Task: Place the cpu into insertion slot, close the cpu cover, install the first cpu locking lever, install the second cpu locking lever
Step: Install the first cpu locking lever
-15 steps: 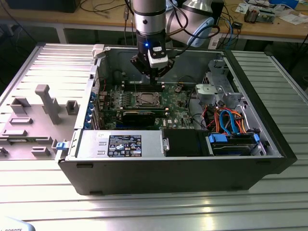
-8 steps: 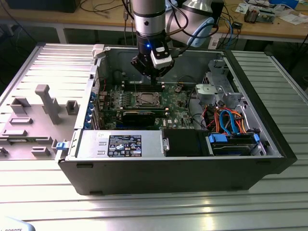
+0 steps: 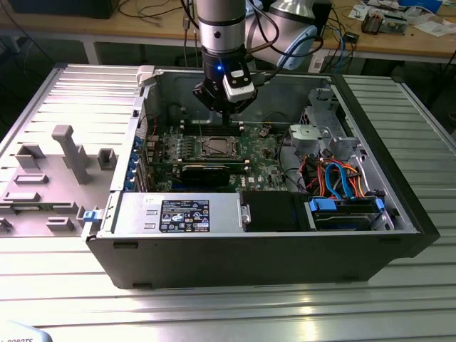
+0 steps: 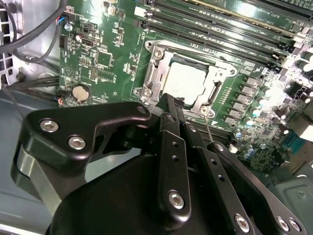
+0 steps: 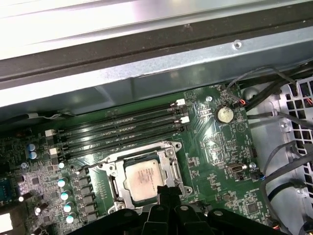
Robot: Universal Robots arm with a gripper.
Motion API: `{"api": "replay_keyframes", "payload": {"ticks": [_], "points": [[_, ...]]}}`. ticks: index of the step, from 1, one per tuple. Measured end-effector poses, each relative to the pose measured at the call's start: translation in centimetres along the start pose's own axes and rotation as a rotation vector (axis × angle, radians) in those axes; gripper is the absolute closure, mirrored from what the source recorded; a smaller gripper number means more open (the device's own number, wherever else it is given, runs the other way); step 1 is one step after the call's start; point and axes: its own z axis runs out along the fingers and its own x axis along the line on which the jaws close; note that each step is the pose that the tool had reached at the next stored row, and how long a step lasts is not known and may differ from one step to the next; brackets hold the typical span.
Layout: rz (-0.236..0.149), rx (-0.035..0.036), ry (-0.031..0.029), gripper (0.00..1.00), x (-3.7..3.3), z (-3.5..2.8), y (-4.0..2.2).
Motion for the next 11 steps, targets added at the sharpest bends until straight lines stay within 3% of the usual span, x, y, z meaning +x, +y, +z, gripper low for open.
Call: {"api": "replay_keyframes", "payload": {"ticks": [2,3,4,5,8,11], "points": [[-0.011,-0.0007,0.0017,0.89,0.25,0.12,-0.06],[-0.018,-0.0006,0.0045,0.89,0.37,0.21,-0.09],[-0.020,0.0004,0.0109,0.89,0.42,0.24,-0.11],[-0.024,0.0041,0.0278,0.89,0.45,0.24,-0.11],[-0.040,0.0110,0.0640,0.89,0.51,0.28,-0.13],[-0.111,0.0069,0.0668,0.89,0.51,0.37,-0.13]]}}
